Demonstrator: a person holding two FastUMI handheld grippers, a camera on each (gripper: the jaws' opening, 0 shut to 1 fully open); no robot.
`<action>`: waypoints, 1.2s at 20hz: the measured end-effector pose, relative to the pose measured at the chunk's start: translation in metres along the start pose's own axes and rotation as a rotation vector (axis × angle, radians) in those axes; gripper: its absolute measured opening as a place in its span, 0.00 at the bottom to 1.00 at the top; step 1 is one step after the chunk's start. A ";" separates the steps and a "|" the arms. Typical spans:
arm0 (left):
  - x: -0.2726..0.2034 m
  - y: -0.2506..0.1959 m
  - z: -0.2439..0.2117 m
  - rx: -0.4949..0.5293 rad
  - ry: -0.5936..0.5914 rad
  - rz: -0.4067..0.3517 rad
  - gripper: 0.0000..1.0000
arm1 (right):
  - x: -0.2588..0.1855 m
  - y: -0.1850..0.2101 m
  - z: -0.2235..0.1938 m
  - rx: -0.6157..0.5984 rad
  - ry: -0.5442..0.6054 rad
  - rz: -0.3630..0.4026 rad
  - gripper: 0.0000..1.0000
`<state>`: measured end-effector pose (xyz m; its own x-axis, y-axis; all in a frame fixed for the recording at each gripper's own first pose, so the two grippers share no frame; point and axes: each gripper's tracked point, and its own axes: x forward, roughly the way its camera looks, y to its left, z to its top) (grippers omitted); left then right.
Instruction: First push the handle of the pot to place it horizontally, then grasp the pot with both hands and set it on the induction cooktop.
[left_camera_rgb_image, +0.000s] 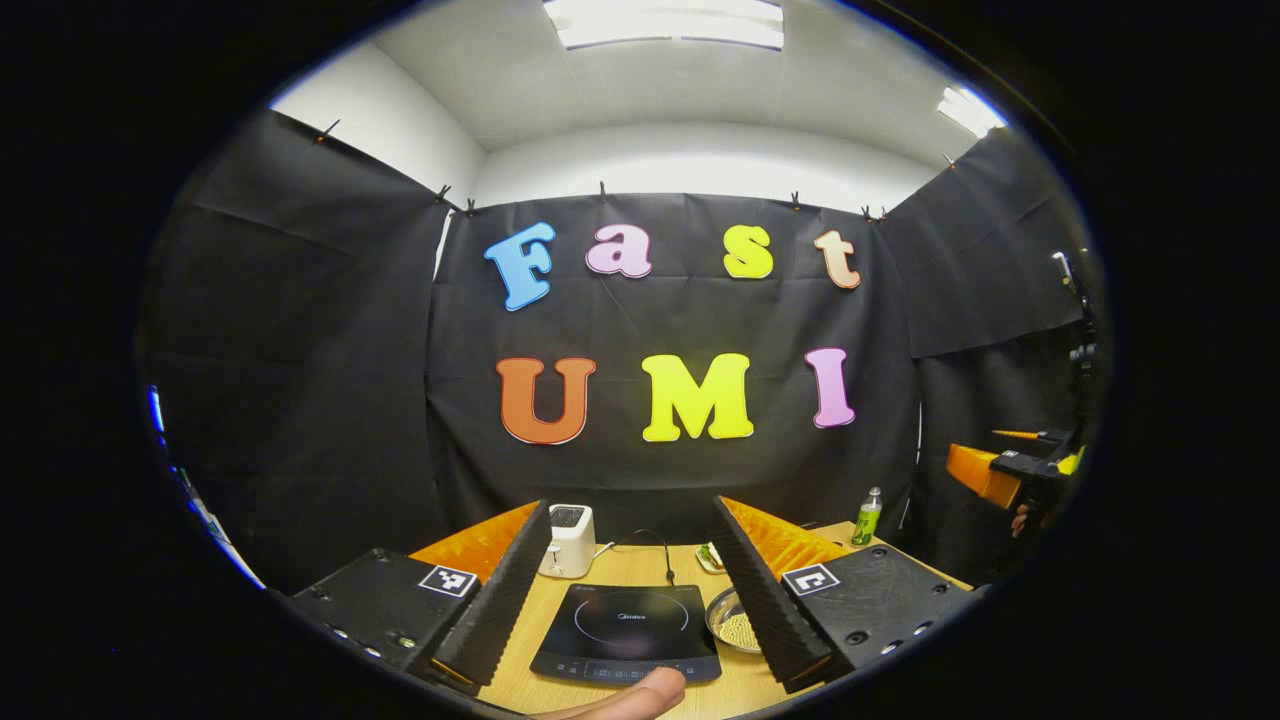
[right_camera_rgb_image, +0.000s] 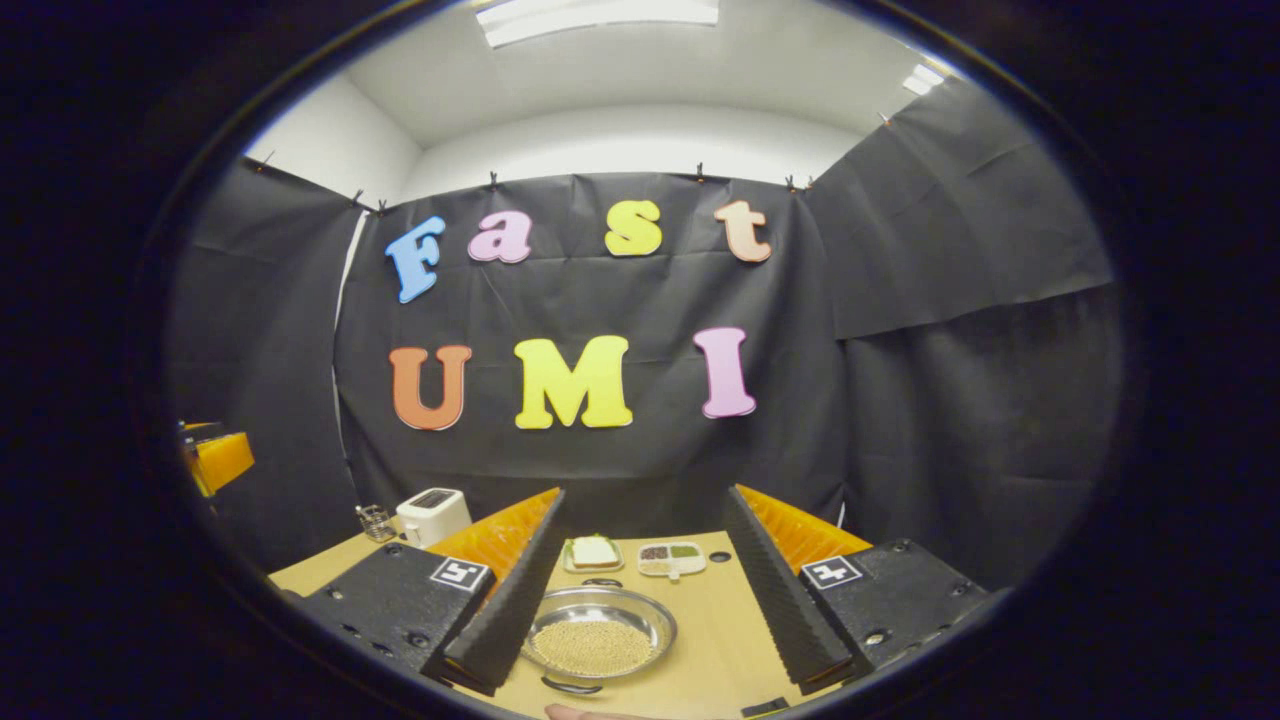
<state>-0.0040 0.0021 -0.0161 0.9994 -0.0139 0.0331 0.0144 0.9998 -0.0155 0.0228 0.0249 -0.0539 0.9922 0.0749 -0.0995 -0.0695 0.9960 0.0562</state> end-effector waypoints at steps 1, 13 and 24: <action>-0.002 0.001 -0.001 0.003 0.000 0.001 0.95 | 0.004 0.004 -0.009 -0.003 0.018 0.001 0.94; -0.022 0.002 -0.007 0.013 -0.021 -0.025 0.95 | 0.034 0.108 -0.136 -0.026 0.324 0.266 0.14; -0.039 0.025 -0.014 0.015 -0.036 0.024 0.96 | 0.039 0.151 -0.269 -0.023 0.710 0.295 0.04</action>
<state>-0.0423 0.0274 -0.0318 0.9976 0.0107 0.0690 -0.0106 0.9999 -0.0012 0.0233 0.1909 -0.3166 0.6283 0.3434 -0.6980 -0.3308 0.9301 0.1599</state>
